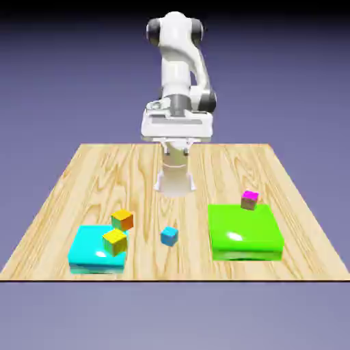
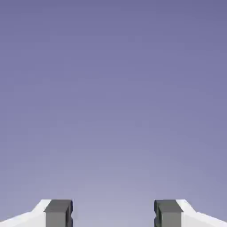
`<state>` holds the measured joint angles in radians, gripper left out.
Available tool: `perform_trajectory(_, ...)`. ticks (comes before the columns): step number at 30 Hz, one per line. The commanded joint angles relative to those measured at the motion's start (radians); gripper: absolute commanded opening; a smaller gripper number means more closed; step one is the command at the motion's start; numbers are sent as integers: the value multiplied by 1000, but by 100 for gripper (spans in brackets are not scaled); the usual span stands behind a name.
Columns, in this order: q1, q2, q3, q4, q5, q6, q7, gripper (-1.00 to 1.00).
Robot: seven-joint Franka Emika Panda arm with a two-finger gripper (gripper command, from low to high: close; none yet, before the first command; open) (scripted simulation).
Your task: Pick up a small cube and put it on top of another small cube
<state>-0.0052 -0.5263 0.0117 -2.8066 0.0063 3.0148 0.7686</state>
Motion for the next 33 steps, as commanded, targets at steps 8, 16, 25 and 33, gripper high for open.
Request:
perform_trajectory(8, -114, 290, 78, 22, 42, -147, 183, 0)
perform_trajectory(16, -228, 580, 155, 45, 84, -295, 366, 0)
perform_trajectory(25, -189, 837, 109, 74, 42, -77, 397, 0)
perform_trajectory(33, -226, 619, 151, 49, 80, -269, 373, -100)
